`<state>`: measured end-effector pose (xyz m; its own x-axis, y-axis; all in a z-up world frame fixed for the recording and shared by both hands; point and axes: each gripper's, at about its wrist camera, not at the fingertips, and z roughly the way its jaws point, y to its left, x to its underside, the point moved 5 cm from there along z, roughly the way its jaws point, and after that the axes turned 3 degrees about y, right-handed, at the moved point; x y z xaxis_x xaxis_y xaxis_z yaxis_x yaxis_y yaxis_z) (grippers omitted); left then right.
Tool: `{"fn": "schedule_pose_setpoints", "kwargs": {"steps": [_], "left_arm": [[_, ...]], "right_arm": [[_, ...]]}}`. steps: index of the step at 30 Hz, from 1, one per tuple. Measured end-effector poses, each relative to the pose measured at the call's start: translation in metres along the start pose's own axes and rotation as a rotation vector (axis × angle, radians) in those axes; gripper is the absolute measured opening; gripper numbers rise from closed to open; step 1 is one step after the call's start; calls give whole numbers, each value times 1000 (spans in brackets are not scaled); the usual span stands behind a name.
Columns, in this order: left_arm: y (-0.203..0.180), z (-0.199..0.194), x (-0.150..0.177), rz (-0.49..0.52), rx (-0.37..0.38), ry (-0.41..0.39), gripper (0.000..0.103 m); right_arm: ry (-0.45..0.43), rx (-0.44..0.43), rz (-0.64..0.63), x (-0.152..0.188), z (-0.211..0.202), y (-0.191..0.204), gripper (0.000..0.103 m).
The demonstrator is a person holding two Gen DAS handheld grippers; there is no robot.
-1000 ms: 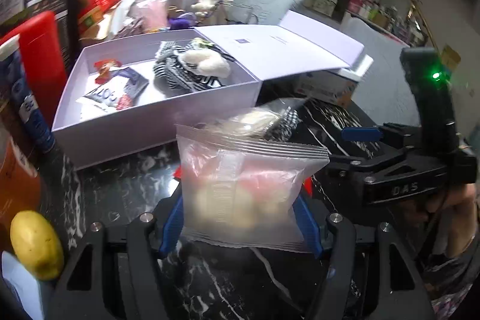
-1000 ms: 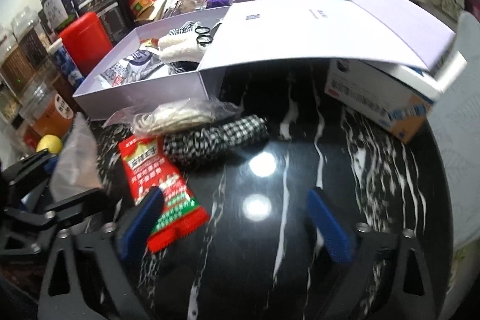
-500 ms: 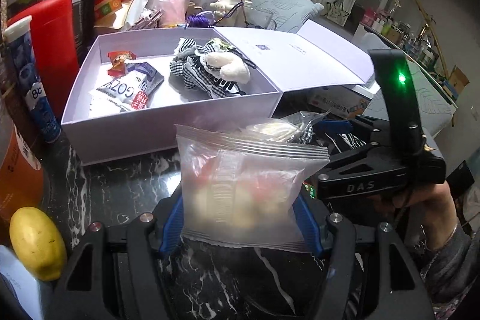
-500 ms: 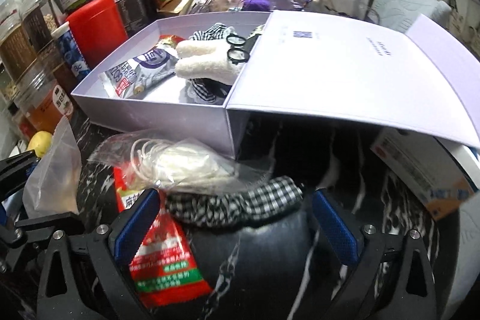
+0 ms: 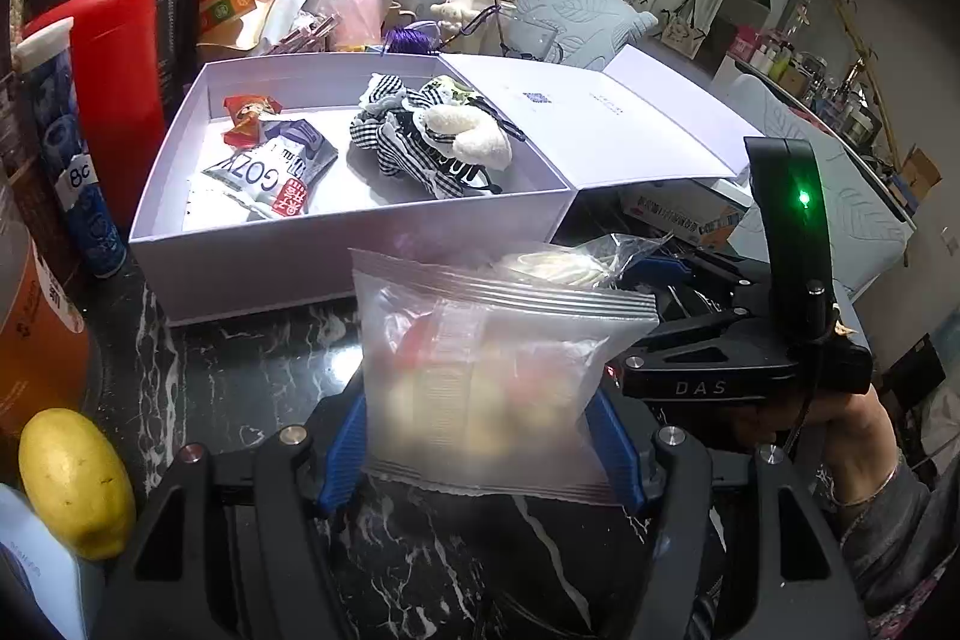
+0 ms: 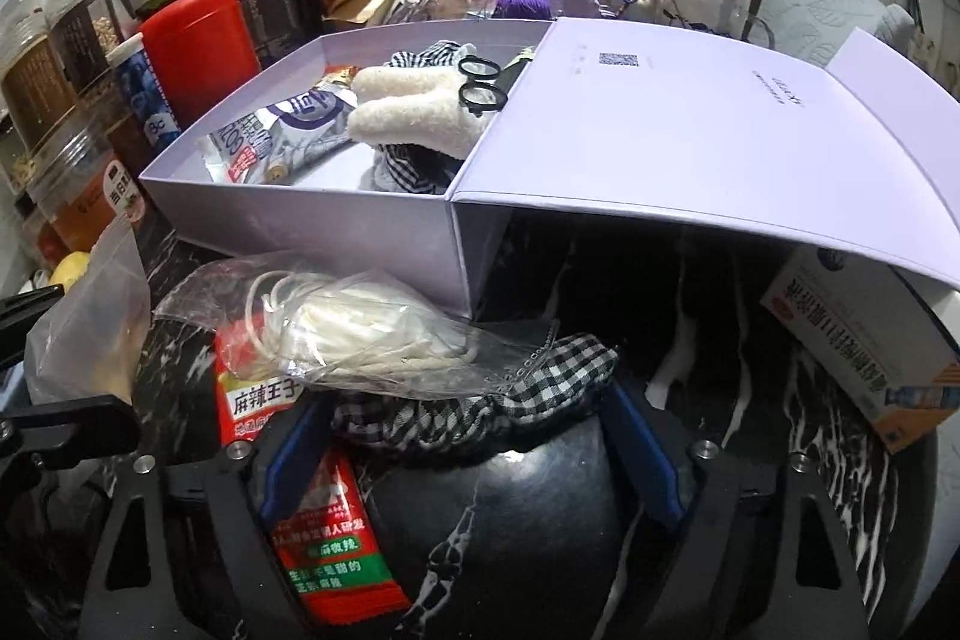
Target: Organize soft objects
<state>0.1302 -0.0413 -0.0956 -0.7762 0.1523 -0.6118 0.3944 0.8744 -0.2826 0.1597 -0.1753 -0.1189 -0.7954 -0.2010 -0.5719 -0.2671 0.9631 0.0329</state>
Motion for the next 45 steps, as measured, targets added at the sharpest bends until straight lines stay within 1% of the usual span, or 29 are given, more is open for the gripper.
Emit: {"fn": "schedule_pose_setpoints", "kwargs": {"steps": [8, 12, 19, 25, 33, 39, 45], "left_arm": [[-6, -13, 3, 8, -12, -17, 65], [-12, -19, 4, 13, -7, -27, 65], [-23, -28, 13, 33, -22, -35, 65], [-31, -37, 22, 23, -15, -32, 65], [-44, -56, 36, 20, -8, -47, 65], [-53, -83, 46, 15, -8, -95, 65], [-61, -116, 51, 21, -23, -174, 65]], "right_arm": [[-23, -9, 36, 15, -18, 1, 85], [-40, -17, 75, 25, -36, 0, 85], [-73, -8, 123, 47, -68, 4, 85], [-90, -12, 145, 64, -90, 11, 85], [-130, -56, 161, 83, -121, 32, 85], [-165, -100, 124, 93, -142, 53, 85], [-210, -127, 73, 95, -167, 72, 86]]}}
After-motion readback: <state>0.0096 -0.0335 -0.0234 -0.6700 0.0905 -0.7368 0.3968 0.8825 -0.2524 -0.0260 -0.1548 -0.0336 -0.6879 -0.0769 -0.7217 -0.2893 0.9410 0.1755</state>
